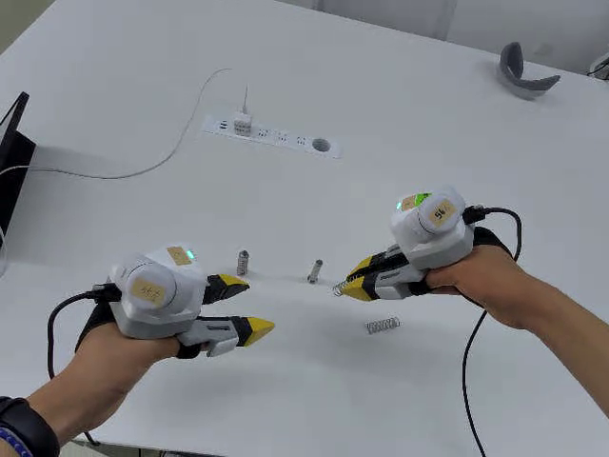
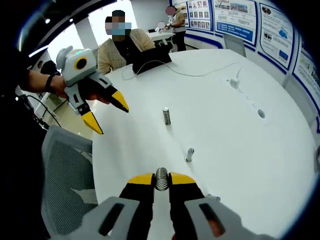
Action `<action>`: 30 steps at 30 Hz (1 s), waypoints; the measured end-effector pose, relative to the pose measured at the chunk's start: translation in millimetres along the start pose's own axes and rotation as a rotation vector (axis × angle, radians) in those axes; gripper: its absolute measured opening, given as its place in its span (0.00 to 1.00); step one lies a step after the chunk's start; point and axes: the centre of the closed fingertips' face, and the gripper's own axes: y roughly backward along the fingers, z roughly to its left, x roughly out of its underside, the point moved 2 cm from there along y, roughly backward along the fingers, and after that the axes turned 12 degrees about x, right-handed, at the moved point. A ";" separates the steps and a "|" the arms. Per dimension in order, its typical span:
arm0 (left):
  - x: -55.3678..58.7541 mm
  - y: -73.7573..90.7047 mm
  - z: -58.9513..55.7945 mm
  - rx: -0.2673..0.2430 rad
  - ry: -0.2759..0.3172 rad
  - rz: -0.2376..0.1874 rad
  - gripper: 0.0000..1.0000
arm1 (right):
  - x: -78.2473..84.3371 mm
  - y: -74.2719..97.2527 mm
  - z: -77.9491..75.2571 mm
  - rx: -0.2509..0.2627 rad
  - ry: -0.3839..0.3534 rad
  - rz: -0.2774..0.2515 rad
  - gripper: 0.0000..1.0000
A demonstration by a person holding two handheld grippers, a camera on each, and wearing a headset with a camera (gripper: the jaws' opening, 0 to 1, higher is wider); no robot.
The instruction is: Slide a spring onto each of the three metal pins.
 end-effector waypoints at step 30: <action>25.9 21.9 19.2 -0.099 0.074 0.035 0.60 | -13.2 -28.3 -35.0 0.012 0.127 0.058 0.12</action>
